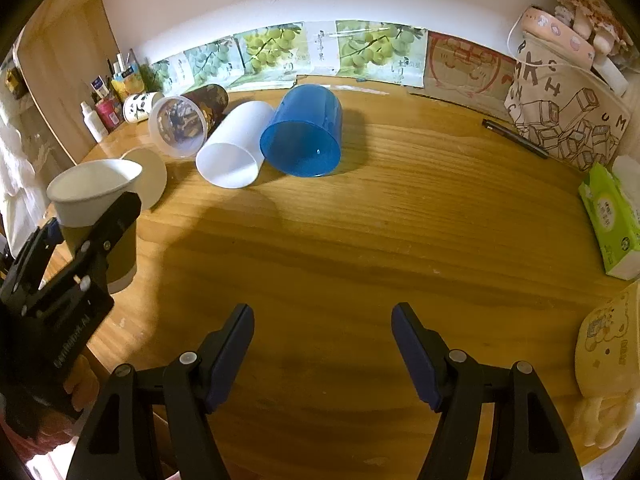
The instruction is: Flip cup upright
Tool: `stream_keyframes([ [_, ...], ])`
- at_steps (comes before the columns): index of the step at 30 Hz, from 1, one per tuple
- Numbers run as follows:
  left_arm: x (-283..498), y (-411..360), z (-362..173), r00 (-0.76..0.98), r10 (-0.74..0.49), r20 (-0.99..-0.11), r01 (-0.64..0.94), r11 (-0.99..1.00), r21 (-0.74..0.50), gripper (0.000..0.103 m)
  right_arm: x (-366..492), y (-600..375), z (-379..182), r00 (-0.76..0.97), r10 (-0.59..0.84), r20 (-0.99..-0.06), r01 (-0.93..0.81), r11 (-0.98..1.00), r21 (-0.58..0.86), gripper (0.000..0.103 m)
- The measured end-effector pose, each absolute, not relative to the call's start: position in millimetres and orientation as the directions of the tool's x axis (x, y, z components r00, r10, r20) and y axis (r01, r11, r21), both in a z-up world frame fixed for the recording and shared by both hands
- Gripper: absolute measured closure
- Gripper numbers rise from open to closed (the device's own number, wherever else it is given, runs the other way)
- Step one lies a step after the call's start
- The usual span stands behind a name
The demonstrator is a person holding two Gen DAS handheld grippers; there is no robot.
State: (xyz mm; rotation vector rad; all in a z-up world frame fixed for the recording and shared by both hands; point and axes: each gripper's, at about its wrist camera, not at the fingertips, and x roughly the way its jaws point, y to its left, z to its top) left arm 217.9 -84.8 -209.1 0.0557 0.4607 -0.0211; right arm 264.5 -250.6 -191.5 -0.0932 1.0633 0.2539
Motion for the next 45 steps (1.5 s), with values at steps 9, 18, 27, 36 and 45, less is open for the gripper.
stream_keyframes([
  [9,206.6,-79.8,-230.4,0.896,-0.018,-0.443,0.026,1.000,0.011,0.031,266.9,-244.6,-197.1,0.465,0.136,-0.875,-0.269,0.963,0.007,0.031],
  [18,191.0,-77.1,-245.4,0.867,-0.050,-0.495,0.084,0.995,0.046,0.032,261.1,-232.8,-200.0,0.457,0.146,-0.877,-0.290,0.957,0.008,0.031],
  [27,175.8,-81.5,-254.9,0.804,-0.049,-0.593,0.146,0.982,0.118,0.031,255.3,-226.3,-199.2,0.447,0.156,-0.881,-0.281,0.959,0.027,0.031],
  [36,148.8,-63.3,-249.4,0.678,-0.021,-0.734,0.157,0.981,0.117,0.030,239.4,-221.2,-193.3,0.457,0.144,-0.878,-0.195,0.979,0.059,0.031],
  [45,119.7,-7.5,-225.0,0.447,-0.084,-0.891,0.112,0.993,-0.038,0.030,183.5,-204.9,-166.5,0.528,0.064,-0.847,-0.004,0.997,0.073,0.031],
])
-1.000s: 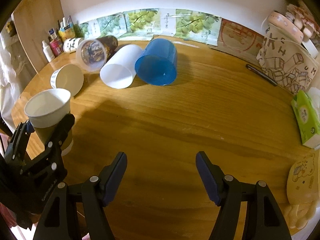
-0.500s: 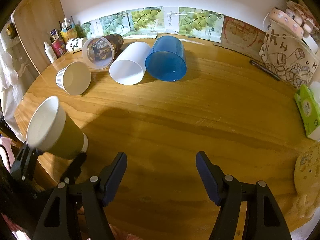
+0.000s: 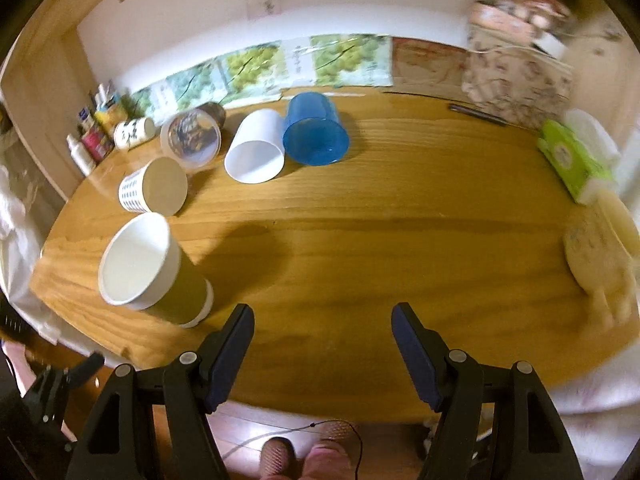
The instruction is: Flip cup upright
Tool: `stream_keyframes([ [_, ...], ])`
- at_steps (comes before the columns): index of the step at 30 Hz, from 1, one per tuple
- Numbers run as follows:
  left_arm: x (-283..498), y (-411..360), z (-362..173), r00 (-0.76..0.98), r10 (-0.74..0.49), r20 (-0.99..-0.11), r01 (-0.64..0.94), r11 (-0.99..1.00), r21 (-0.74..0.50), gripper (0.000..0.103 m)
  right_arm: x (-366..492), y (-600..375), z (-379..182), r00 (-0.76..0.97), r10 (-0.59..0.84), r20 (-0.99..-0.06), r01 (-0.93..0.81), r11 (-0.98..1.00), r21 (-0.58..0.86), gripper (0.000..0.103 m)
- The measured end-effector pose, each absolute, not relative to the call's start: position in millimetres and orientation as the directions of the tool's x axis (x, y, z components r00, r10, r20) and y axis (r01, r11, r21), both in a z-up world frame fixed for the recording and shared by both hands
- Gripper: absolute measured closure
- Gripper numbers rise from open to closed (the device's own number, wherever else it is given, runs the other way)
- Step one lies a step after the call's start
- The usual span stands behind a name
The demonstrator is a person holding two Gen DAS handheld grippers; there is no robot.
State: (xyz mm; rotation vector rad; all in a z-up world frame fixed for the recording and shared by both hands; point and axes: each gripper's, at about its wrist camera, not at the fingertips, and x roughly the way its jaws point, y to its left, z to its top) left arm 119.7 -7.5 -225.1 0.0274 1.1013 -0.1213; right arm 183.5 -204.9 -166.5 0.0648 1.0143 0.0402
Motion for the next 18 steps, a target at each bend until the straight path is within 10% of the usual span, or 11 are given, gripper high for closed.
stream_keyframes([
  [4,111.6,22.7,-187.7,0.420,-0.167,-0.892,0.037,0.985,-0.167,0.030,148.2,-195.5,-153.8,0.542,0.046,-0.839,0.087,0.990,0.111,0.031],
  [18,73.2,58.0,-83.5,0.495,0.019,-0.869,-0.062,0.998,-0.013,0.023,67.6,-150.7,-81.9,0.515,0.187,-0.837,0.118,0.951,0.285,0.022],
])
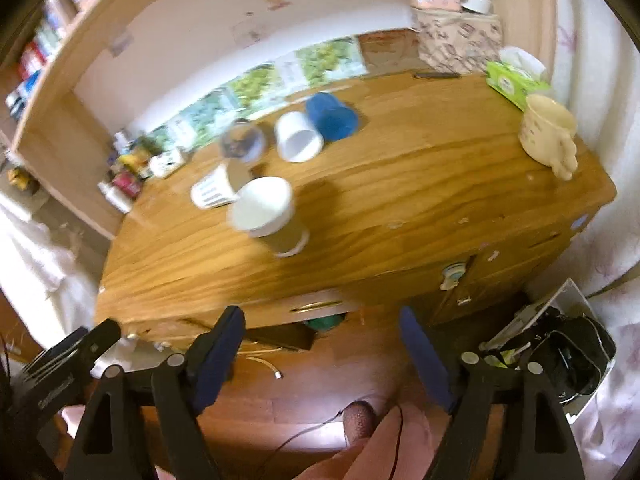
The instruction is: Flip cup upright
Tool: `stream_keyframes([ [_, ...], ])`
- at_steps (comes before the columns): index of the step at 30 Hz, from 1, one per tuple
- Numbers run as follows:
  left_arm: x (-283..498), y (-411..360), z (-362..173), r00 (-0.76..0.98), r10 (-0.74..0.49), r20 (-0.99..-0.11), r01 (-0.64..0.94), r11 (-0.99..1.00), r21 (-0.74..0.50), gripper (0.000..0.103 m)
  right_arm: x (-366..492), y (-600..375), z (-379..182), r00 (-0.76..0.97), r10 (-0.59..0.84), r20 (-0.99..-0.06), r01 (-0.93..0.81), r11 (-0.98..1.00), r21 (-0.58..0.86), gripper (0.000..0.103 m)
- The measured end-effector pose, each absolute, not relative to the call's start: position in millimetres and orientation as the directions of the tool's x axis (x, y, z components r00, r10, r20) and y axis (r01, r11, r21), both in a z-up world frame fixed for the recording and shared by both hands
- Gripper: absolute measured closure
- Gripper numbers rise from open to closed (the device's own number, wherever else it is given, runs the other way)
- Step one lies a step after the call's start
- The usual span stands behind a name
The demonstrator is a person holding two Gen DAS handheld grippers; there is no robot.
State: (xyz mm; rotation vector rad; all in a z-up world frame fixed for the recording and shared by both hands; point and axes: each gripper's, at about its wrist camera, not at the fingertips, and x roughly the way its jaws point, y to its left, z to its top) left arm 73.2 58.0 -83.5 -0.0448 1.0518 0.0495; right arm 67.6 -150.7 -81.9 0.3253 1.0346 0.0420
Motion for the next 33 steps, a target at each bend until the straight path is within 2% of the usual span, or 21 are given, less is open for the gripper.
stream_keyframes([
  [4,62.0,49.2,-69.6,0.517,0.076,-0.852,-0.101,0.995,0.028,0.015,57.4,-141.8,-54.8,0.521,0.220,-0.824,0.060,0.954,0.293,0.022],
  [8,51.3,41.2,-59.1,0.555,0.033,-0.831,-0.096,0.995,-0.025,0.014,47.7,-135.4,-35.8,0.527,0.214,-0.823,-0.009,0.969,0.246,0.021],
  [11,47.2,38.2,-52.8,0.583,0.045,-0.811,-0.111,0.994,-0.025,0.013,37.9,-134.4,-25.1,0.564,0.193,-0.803,-0.044,0.978,0.205,0.021],
  [15,38.8,33.3,-47.9,0.609,0.070,-0.790,-0.122,0.992,-0.006,0.013,26.4,-141.3,-17.3,0.615,0.161,-0.772,-0.027,0.983,0.183,0.019],
  [18,31.5,29.2,-45.0,0.627,0.094,-0.774,-0.128,0.992,0.017,0.013,20.2,-145.3,-16.2,0.631,0.152,-0.761,-0.016,0.983,0.183,0.013],
  [21,24.8,27.5,-37.3,0.668,0.094,-0.739,-0.118,0.993,0.019,0.013,14.8,-146.8,-14.1,0.651,0.137,-0.747,-0.009,0.985,0.173,0.001],
  [33,8.4,22.7,-21.8,0.761,0.112,-0.639,-0.121,0.992,0.030,0.013,0.5,-145.9,-1.5,0.719,0.103,-0.687,0.002,0.989,0.150,0.000],
])
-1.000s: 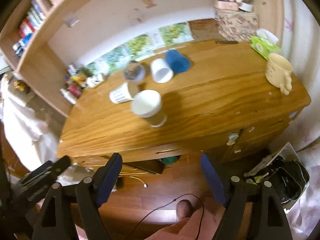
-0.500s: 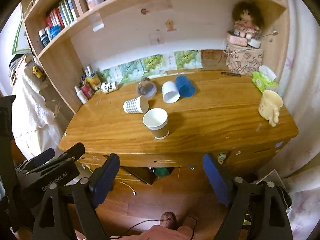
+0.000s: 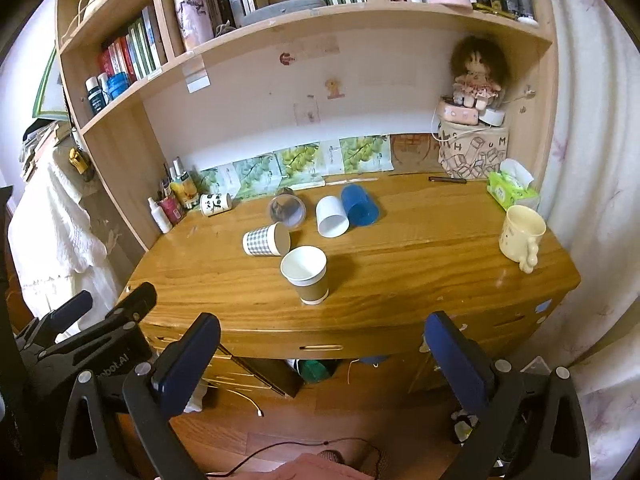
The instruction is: Flip cup upright
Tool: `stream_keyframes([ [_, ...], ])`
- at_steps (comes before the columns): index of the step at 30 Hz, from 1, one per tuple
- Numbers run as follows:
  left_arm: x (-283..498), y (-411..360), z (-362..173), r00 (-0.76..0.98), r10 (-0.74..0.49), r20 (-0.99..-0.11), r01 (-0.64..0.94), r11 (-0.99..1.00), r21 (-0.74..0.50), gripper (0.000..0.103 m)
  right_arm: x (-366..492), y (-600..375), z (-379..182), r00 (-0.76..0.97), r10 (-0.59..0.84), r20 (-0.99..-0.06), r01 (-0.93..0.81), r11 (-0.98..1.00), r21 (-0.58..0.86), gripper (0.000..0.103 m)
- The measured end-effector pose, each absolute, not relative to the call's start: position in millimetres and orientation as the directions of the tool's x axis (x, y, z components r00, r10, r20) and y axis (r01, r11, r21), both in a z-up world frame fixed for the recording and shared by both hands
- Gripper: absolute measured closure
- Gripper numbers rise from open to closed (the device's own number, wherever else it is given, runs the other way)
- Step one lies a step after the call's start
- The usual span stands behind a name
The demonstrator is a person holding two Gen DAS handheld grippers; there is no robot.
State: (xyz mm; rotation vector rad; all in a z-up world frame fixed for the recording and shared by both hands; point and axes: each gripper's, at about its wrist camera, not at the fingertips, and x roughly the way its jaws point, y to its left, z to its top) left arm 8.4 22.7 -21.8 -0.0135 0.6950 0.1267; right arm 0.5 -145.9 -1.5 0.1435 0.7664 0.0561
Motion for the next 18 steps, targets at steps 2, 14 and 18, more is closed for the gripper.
stream_keyframes([
  [2,7.7,20.8,-21.3,0.766,0.118,-0.632,-0.124,0.992,0.034,0.013,0.7,-146.9,-1.2,0.719,0.101,-0.687,0.005,0.989,0.150,0.000],
  [14,4.7,20.1,-19.1,0.785,0.072,-0.615,-0.097,0.995,-0.007,0.013,1.8,-147.3,-1.2,0.721,0.084,-0.687,0.019,0.990,0.141,0.000],
  [18,5.4,16.8,-18.9,0.790,0.060,-0.610,-0.082,0.997,-0.009,0.013,2.6,-146.5,-0.6,0.724,0.074,-0.686,0.023,0.991,0.131,0.000],
])
